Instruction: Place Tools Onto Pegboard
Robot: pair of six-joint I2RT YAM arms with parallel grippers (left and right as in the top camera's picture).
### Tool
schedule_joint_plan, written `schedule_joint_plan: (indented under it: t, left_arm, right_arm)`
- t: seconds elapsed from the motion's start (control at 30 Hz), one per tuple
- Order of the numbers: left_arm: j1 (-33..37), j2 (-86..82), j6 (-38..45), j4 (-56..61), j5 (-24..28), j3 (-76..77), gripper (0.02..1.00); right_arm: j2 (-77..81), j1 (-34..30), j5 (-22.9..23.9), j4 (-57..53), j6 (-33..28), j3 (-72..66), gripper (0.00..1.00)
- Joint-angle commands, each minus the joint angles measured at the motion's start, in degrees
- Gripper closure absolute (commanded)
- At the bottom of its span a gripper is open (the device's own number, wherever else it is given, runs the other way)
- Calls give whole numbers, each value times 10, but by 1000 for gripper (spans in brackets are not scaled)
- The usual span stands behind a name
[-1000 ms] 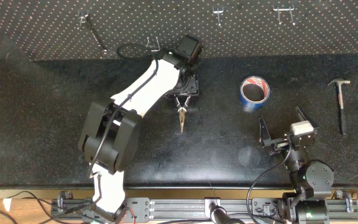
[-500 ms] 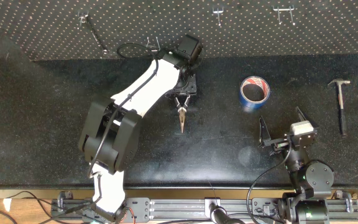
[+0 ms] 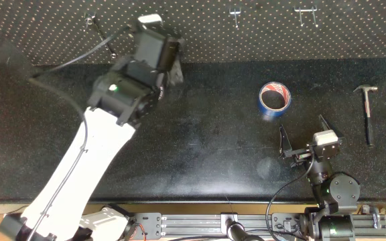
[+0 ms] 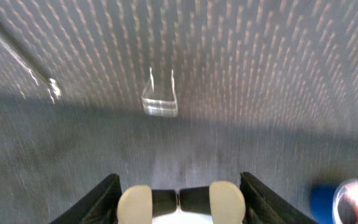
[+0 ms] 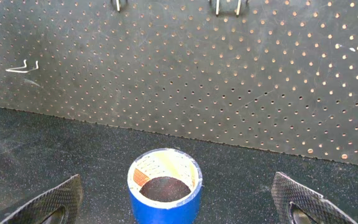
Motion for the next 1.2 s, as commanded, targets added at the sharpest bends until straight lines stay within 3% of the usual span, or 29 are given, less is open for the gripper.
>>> schedule_joint_plan:
  t: [0.03,0.23,0.3,0.67,0.8,0.83,0.87,0.9,0.93,0.97,1.2]
  left_arm:
    - [44,-2,85,143,-78,8,991]
    - [71,57,97,210,-77,8,991]
    - [71,85,97,226,-47,8,989]
    - [71,141,97,224,-32,8,989]
    - [71,141,96,213,-31,8,890]
    - [71,141,96,213,-31,8,735]
    - [71,141,96,213,-31,8,448]
    - [71,141,96,213,-32,8,329]
    - [71,141,96,213,-32,8,145]
    - [71,141,96,213,-32,8,53]
    - [83,70,97,160,-32,8,23]
  right_arm:
    - [-2,-2,1,-2,7,-2,3]
    - [-2,-2,1,-2,7,-2,3]
    - [-2,-2,1,-2,7,-2,3]
    - [-2,-2,1,-2,7,-2,3]
    - [-2,-2,1,-2,7,-2,3]
    - [-2,-2,1,-2,7,-2,3]
    - [-2,-2,1,-2,7,-2,3]
    - [-2,-2,1,-2,7,-2,3]
    - [-2,-2,1,-2,7,-2,1]
    - [-2,-2,1,-2,7,-2,3]
    - [-2,-2,1,-2,7,-2,3]
